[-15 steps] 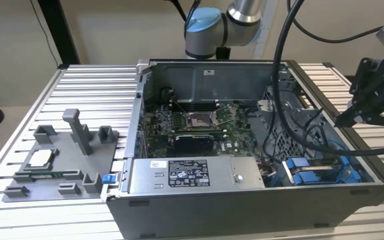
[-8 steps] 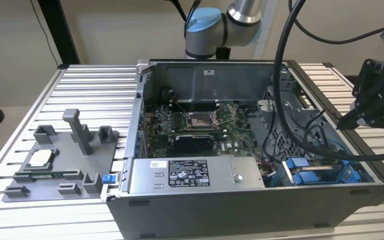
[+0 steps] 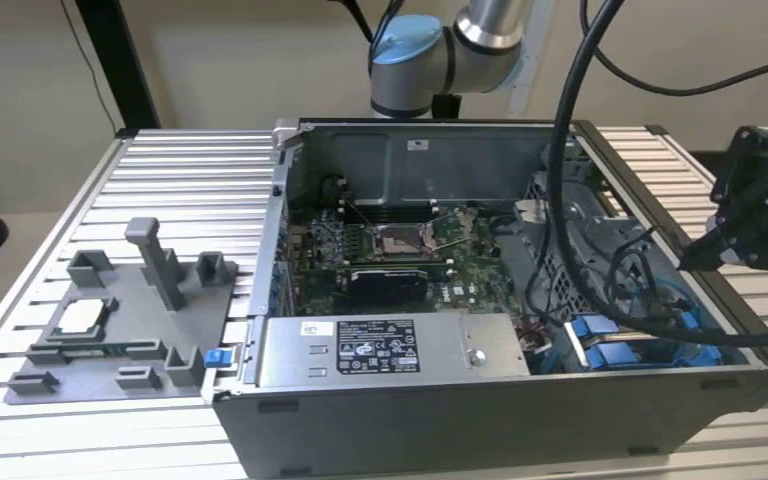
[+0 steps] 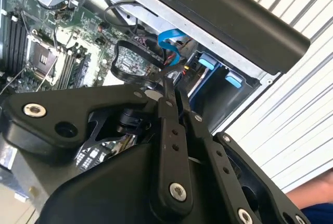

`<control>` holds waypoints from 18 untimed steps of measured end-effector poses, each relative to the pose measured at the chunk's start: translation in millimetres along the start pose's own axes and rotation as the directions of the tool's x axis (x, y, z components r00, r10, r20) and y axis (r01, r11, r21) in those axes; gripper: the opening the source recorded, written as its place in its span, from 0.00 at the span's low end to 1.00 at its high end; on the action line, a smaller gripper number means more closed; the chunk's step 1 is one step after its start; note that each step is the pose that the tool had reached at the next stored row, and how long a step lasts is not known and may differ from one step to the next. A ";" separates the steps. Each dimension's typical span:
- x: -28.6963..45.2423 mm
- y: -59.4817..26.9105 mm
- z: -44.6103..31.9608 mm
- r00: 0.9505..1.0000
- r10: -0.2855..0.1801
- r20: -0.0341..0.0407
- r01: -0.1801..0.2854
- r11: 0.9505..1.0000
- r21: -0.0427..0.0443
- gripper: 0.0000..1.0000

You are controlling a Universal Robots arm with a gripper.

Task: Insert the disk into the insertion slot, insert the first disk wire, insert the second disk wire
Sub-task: 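Insert the second disk wire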

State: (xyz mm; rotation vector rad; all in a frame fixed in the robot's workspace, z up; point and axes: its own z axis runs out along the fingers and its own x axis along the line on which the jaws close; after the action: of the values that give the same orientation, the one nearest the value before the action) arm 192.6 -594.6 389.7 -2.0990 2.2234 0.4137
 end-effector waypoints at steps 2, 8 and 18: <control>1.9 0.7 -0.2 1.000 0.000 0.000 0.000 1.000 0.000 0.00; 2.6 1.0 -0.4 1.000 0.000 0.000 0.000 1.000 0.000 0.00; 4.3 3.6 0.4 1.000 0.000 0.000 0.000 1.000 0.000 0.00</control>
State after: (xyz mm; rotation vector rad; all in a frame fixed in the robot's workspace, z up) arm 188.7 -598.5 388.9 -2.0982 2.2237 0.4141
